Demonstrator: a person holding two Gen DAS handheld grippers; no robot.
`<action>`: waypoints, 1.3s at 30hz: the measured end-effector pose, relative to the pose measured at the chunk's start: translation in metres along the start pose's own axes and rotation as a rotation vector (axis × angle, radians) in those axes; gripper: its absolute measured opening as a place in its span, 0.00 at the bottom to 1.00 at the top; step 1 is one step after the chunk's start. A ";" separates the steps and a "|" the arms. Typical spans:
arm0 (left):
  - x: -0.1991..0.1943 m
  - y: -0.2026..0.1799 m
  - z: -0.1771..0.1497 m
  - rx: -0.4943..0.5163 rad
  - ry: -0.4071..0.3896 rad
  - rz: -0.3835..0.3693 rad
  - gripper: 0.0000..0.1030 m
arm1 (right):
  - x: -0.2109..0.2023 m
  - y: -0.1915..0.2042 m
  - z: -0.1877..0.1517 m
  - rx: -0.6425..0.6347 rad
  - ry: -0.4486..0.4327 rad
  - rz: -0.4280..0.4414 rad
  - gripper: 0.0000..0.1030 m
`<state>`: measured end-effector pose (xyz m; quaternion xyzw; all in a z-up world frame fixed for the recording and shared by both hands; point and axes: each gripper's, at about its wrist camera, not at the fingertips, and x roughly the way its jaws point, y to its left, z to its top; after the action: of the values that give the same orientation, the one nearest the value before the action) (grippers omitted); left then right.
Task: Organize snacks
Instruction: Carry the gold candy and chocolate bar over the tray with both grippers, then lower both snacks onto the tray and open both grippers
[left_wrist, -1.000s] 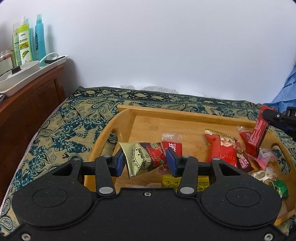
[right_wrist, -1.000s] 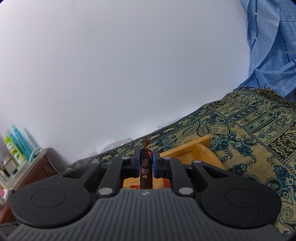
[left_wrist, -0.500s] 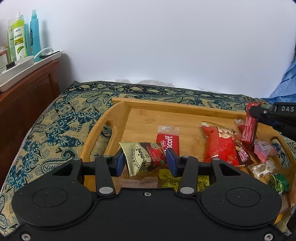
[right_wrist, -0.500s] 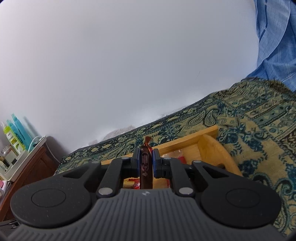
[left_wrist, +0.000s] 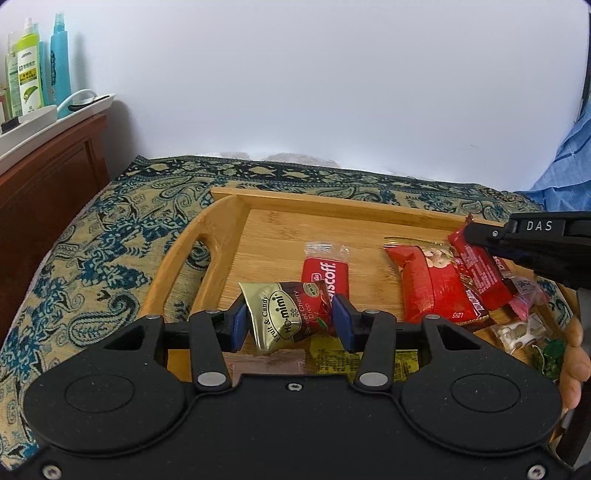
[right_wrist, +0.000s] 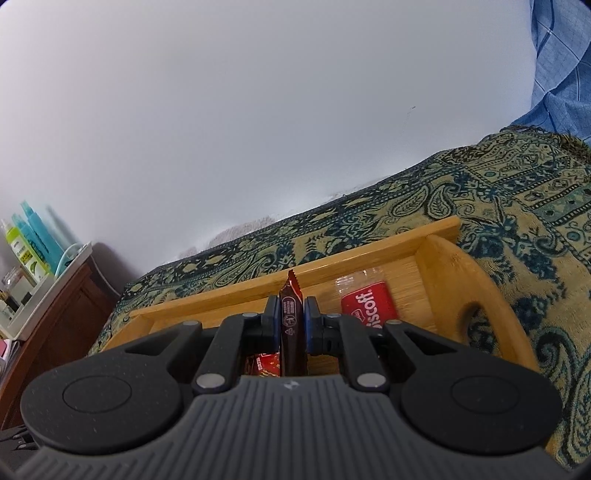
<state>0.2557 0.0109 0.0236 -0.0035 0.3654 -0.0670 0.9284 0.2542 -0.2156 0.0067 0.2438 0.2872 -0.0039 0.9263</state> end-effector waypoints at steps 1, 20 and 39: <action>0.001 0.000 0.000 0.002 0.001 -0.001 0.43 | 0.000 0.000 0.000 -0.001 0.001 -0.001 0.15; 0.008 -0.003 -0.001 -0.004 0.009 0.007 0.48 | 0.002 0.000 0.001 -0.002 0.017 -0.008 0.25; -0.002 -0.004 0.000 0.009 0.002 0.040 0.73 | -0.015 0.011 0.001 -0.073 -0.043 -0.022 0.51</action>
<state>0.2536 0.0068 0.0252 0.0082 0.3662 -0.0499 0.9292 0.2444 -0.2082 0.0205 0.2063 0.2701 -0.0088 0.9404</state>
